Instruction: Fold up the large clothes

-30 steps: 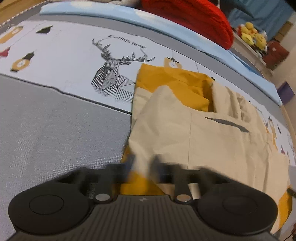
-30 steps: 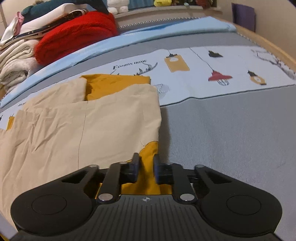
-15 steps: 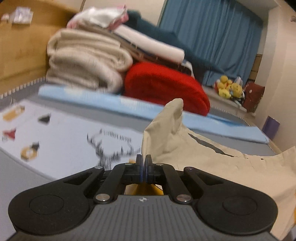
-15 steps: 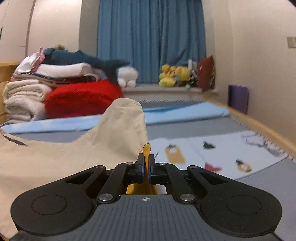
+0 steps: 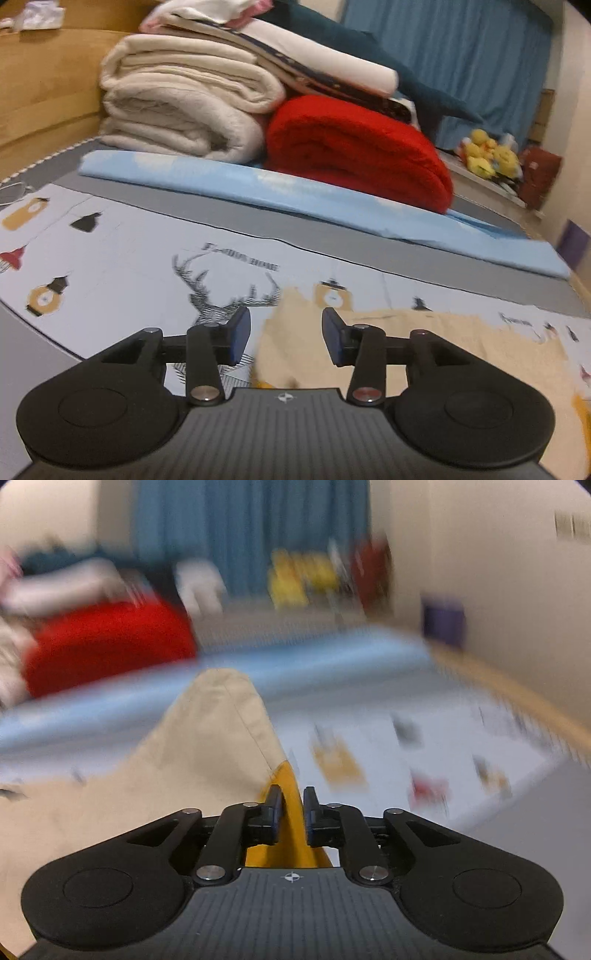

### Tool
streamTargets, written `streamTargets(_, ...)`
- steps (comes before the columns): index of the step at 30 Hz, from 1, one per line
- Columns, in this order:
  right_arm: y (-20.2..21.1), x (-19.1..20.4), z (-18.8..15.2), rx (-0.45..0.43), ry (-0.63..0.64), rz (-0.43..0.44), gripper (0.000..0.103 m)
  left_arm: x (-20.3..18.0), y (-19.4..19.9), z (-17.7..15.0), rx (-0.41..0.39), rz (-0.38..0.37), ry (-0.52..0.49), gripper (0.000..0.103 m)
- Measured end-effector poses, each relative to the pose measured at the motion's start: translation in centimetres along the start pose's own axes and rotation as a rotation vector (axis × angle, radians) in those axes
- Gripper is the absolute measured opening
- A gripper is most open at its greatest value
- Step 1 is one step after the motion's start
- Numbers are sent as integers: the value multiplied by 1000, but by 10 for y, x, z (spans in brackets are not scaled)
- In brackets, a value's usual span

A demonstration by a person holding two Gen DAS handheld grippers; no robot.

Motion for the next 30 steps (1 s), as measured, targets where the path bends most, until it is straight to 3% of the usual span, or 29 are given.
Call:
streamTargets(2, -15, -2, -16, 136, -1, 42, 13, 1, -1, -4, 65, -96, 27, 47)
streamTargets(4, -25, 2, -32, 238, 94, 31, 14, 1, -6, -13, 154, -160, 35, 47)
streamTargets(6, -31, 6, -47, 298, 182, -13, 16, -2, -15, -27, 262, -205, 25, 47)
streamTargets(8, -32, 5, -52, 310, 191, -13, 16, -5, -26, -45, 358, -221, -10, 47)
streamTargets(9, -30, 4, -54, 308, 191, -11, 16, -7, -32, -59, 410, -206, -43, 47)
streamTargets(12, -33, 2, -54, 310, 189, -33, 15, 8, -49, -98, 536, -25, -125, 42)
streamTargets(16, -29, -12, -58, 320, 145, -84, 14, 16, -26, -88, 471, -30, -82, 42)
streamTargets(18, -21, -20, -57, 307, 105, -64, 14, 18, -6, -84, 449, -100, -62, 42)
streamTargets(20, -10, -26, -57, 286, 67, -18, 15, 16, 3, -90, 475, -174, -70, 44)
streamTargets(21, -6, -28, -59, 287, 49, 16, 16, 17, 4, -101, 526, -179, -107, 44)
streamTargets(23, -1, -32, -68, 314, 37, 66, 17, 21, 1, -123, 603, -139, -203, 43)
streamTargets(25, 1, -40, -78, 333, 65, 31, 37, 30, 10, -125, 595, -129, -207, 43)
streamTargets(27, 8, -50, -82, 336, 48, 1, 47, 52, 22, -116, 557, -88, -129, 44)
streamTargets(30, 23, -68, -84, 329, -17, -37, 46, 89, 36, -105, 519, -16, 32, 48)
Point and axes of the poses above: each gripper's, at about its wrist camera, not at the fingertips, and y roughly against the way its jaws point, x to its left, z to its top, the point moved 4 cm from there along -y, roughly the way its jaws point
